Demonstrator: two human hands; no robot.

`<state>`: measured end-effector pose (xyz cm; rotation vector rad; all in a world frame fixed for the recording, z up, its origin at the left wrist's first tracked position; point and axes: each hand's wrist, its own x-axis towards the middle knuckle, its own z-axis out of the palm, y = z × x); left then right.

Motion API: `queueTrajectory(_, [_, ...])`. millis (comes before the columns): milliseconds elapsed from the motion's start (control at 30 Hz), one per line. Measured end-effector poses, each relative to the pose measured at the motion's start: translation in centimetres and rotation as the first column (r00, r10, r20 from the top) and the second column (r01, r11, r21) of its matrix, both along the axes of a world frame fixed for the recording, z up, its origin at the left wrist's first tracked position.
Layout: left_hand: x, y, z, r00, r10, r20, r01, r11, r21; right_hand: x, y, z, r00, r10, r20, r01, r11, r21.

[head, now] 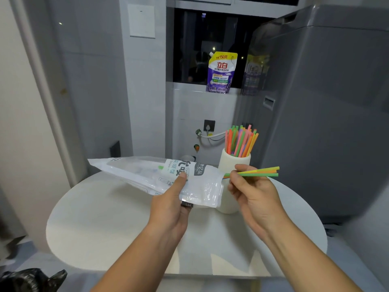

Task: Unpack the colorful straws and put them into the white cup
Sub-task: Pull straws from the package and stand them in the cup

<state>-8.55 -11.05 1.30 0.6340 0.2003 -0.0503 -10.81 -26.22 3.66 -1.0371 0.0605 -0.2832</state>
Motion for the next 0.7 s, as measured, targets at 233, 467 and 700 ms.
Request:
queueTrajectory(233, [-0.1,-0.1,0.0,1.000,-0.003,0.006,0.003,1.000,-0.025,0.0,0.1,-0.1,0.977,-0.212,0.022,0.212,0.961,-0.178])
queueTrajectory(467, [0.2,0.0,-0.1,1.000,0.009,-0.002,-0.010,0.997,-0.075,0.0,-0.8,1.5,0.959,-0.272,0.081,0.283,0.912,-0.296])
queueTrajectory(700, [0.7,0.5,-0.2,0.999,0.030,0.013,-0.029,0.996,-0.089,-0.2,-2.8,4.7,0.968,-0.234,0.092,0.251,0.893,-0.373])
